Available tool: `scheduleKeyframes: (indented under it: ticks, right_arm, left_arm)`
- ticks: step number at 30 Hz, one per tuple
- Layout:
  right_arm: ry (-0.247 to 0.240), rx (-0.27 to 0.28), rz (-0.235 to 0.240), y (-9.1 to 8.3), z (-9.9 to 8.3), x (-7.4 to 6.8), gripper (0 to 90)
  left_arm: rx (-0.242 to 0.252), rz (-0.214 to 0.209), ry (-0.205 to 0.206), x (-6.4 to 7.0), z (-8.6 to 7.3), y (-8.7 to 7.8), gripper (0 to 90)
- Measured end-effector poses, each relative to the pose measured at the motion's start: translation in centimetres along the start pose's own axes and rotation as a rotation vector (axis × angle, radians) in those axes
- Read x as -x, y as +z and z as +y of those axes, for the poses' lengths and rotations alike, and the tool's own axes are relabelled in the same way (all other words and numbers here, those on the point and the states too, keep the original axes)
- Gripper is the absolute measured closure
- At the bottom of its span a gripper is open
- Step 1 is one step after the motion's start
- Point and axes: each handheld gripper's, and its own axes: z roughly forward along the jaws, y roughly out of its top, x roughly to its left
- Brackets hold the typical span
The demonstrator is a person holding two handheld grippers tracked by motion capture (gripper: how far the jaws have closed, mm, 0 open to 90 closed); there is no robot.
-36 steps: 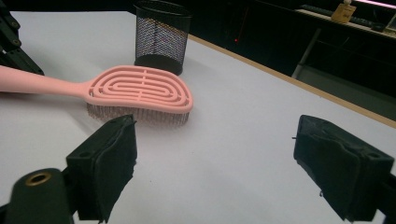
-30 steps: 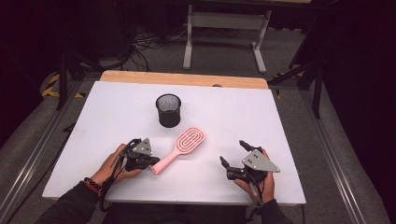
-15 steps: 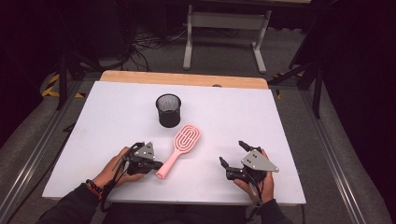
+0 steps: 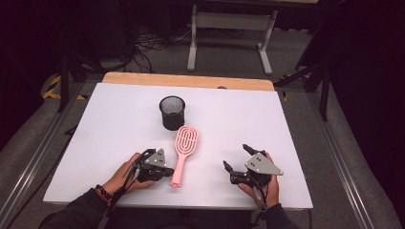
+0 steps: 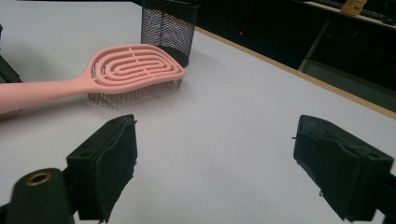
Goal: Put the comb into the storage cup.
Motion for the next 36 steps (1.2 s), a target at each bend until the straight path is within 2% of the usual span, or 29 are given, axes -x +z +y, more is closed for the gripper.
scheduleKeyframes:
  ticks: [4,9,13,17,18,23,25,26,29,33,34,36]
  right_arm:
    - [0.003,-0.004,0.003,0.1,0.0,0.0,14.1]
    - [0.0,-0.007,0.003,0.1,0.0,-0.1,14.1]
    - [-0.001,-0.011,0.006,0.2,0.0,-0.2,14.1]
    - [-0.001,-0.015,0.008,0.3,0.0,-0.2,14.1]
    - [-0.002,-0.014,0.008,0.3,0.0,-0.2,14.1]
    - [-0.006,-0.022,0.012,0.4,0.0,-0.3,14.1]
    - [-0.007,-0.025,0.015,0.4,0.0,-0.3,14.1]
    - [-0.009,-0.026,0.016,0.4,0.0,-0.4,14.1]
    - [-0.004,-0.026,0.018,0.5,0.0,-0.4,14.1]
    - [0.004,-0.034,0.019,0.5,0.1,-0.5,14.1]
    - [0.007,-0.036,0.019,0.5,0.2,-0.5,14.1]
    - [0.027,-0.048,0.026,0.6,0.4,-0.5,14.1]
  left_arm:
    - [0.012,0.004,0.021,0.3,0.6,0.7,88.6]
    - [0.02,0.011,0.018,0.4,1.1,1.2,88.4]
    - [0.036,0.021,0.032,0.4,1.6,1.7,88.3]
    - [0.044,0.029,0.018,0.5,2.0,2.3,88.3]
    - [0.048,0.029,0.031,0.4,2.2,2.4,88.3]
    - [0.052,0.034,0.027,0.5,2.4,2.7,87.7]
    - [0.052,0.035,0.03,0.5,2.4,2.6,85.9]
    - [0.051,0.035,0.018,0.6,2.3,2.5,84.6]
    - [0.05,0.041,0.041,0.6,2.1,2.1,83.6]
    - [0.038,0.073,0.069,0.7,1.5,1.1,81.3]
    - [0.038,0.075,0.063,0.7,1.1,0.5,81.1]
    - [0.06,0.083,0.076,0.6,0.5,-0.5,80.2]
